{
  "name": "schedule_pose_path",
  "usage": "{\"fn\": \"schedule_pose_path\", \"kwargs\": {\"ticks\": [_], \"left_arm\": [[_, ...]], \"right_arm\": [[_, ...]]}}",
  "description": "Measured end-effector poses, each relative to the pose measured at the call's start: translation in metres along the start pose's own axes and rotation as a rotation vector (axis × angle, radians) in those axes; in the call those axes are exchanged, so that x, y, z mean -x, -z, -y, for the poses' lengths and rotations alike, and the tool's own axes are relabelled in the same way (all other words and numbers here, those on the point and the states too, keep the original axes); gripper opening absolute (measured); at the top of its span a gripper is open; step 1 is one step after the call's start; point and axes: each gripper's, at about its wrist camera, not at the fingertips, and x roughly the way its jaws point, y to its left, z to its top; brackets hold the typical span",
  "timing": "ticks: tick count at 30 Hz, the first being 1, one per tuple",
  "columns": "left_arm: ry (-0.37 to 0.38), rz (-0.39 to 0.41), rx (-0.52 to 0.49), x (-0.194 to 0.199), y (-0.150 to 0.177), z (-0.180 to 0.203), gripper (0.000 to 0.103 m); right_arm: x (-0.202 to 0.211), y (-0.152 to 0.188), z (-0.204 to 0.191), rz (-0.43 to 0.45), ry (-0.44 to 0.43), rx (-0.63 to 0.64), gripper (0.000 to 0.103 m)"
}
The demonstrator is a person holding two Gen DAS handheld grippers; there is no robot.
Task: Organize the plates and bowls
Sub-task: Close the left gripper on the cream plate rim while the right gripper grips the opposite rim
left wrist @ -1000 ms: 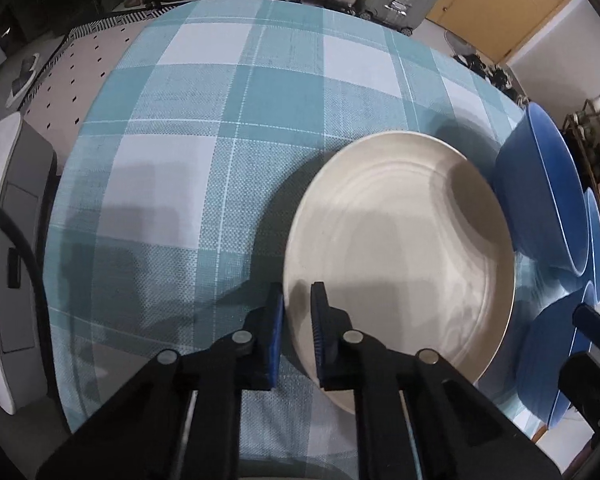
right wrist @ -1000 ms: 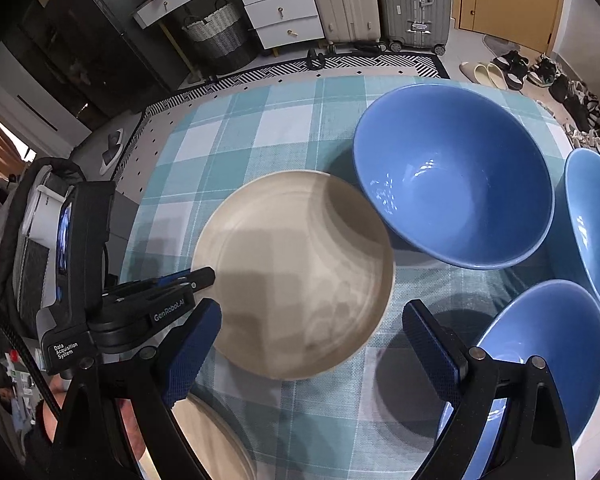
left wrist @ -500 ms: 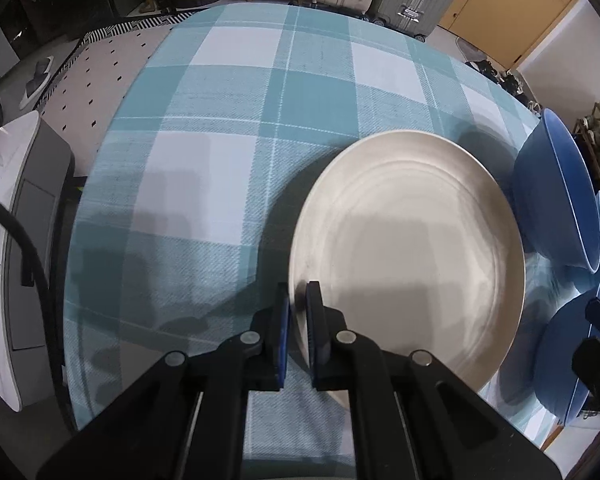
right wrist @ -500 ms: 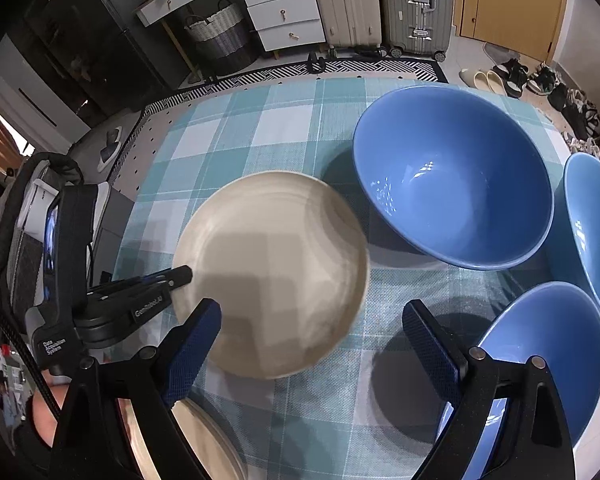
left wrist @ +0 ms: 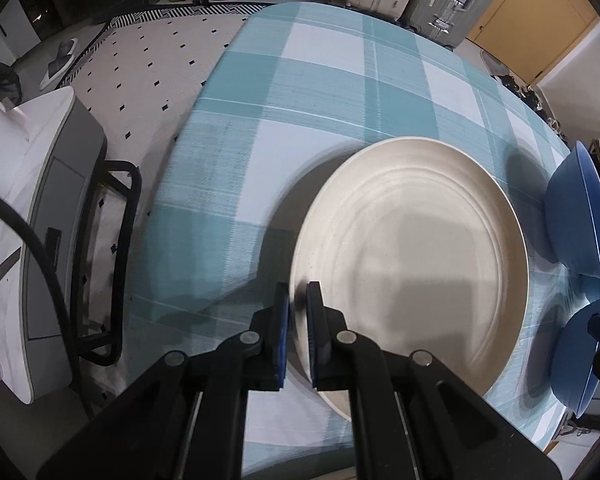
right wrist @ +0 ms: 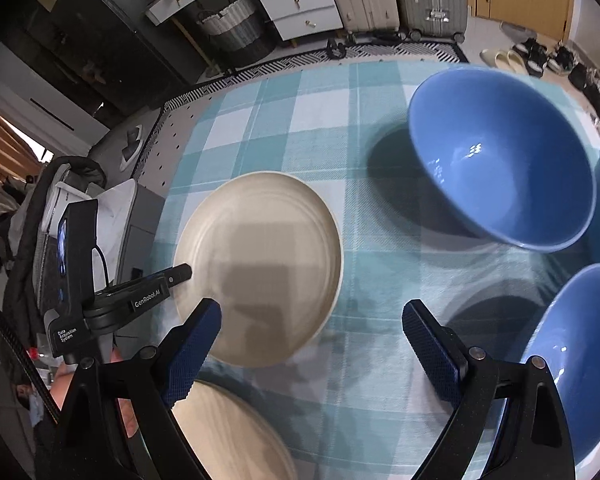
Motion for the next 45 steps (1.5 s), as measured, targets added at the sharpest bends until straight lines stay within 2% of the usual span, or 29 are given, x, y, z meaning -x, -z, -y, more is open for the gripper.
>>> {"fn": "schedule_pose_path", "kwargs": {"ticks": [4,7,10,14,16,23,27,32,33,34,39,43,45], "left_arm": [[-0.006,-0.003,-0.012,0.0,0.001,-0.003,0.005],[0.006,-0.006,-0.005,0.0,0.001,-0.006,0.005],[0.013,-0.006,-0.006,0.0,0.0,-0.006,0.005],[0.017,0.0,-0.016,0.0,0.0,-0.007,0.005],[0.021,0.0,-0.016,0.0,0.001,-0.007,0.005],[0.033,0.002,-0.018,0.0,0.001,-0.009,0.005],[0.03,-0.004,-0.024,-0.001,0.001,-0.009,0.005],[0.045,-0.01,-0.021,-0.001,0.0,-0.01,0.005],[0.049,-0.009,-0.018,0.0,0.0,-0.01,0.005],[0.053,-0.008,-0.015,0.0,0.001,-0.011,0.005],[0.066,-0.012,-0.003,-0.002,0.0,-0.012,0.005],[0.075,-0.007,0.035,-0.003,-0.002,-0.015,0.005],[0.064,0.001,0.033,-0.002,-0.002,-0.015,0.005]], "right_arm": [[-0.015,-0.002,-0.004,-0.062,-0.033,-0.028,0.093],[-0.03,-0.006,-0.006,-0.115,-0.061,-0.07,0.085],[-0.039,-0.009,-0.009,-0.127,-0.034,-0.074,0.085],[-0.053,-0.009,-0.014,-0.128,0.054,-0.024,0.085],[-0.058,-0.011,-0.011,-0.115,0.063,-0.032,0.085],[-0.086,-0.015,-0.008,-0.164,0.044,-0.03,0.061],[-0.093,-0.017,-0.007,-0.144,0.069,-0.049,0.059],[-0.104,-0.017,-0.009,-0.143,0.086,-0.036,0.047],[-0.104,-0.018,-0.009,-0.127,0.079,-0.035,0.043],[-0.104,-0.018,-0.01,-0.121,0.078,-0.031,0.035],[-0.105,-0.02,-0.011,-0.076,0.086,-0.028,0.033],[-0.108,-0.021,-0.017,-0.078,0.114,0.012,0.026],[-0.109,-0.02,-0.018,-0.099,0.128,0.044,0.018]]}}
